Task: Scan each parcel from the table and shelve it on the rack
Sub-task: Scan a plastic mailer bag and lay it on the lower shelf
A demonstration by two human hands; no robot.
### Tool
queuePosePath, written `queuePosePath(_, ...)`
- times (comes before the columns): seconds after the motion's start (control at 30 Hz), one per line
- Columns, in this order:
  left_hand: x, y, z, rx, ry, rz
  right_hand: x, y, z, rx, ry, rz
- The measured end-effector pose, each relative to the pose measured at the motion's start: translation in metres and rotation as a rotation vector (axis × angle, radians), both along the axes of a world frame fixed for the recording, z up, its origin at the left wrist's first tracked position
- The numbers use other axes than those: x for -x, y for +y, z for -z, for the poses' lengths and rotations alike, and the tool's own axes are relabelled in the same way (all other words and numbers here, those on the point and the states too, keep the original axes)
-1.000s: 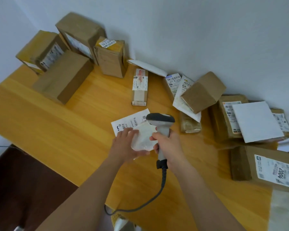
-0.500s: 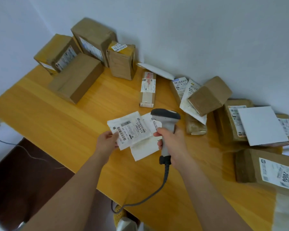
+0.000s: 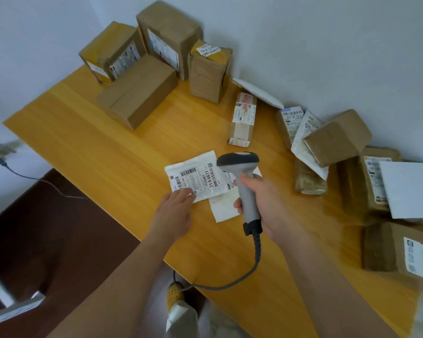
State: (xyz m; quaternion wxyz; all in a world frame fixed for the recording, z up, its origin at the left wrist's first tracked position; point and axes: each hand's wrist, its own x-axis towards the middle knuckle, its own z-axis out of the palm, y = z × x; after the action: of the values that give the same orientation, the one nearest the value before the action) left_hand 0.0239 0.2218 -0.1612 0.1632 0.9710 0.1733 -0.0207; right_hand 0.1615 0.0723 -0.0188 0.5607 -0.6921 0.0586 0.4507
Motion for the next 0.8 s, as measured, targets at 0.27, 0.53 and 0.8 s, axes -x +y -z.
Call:
queuePosePath(0.27,0.003,-0.004,-0.004,-0.171,0.327,-0.012,0.019,0.014,-0.012,-0.012,-0.073,-0.232)
queuePosePath(0.53,0.008,0.033,-0.014,-0.131,0.207,-0.243,0.029,0.024,-0.011,0.002,-0.057,-0.243)
queuePosePath(0.8,0.017,0.036,-0.013,-0.142,0.372,-0.175,0.027,0.052,-0.022,0.013,-0.114,-0.373)
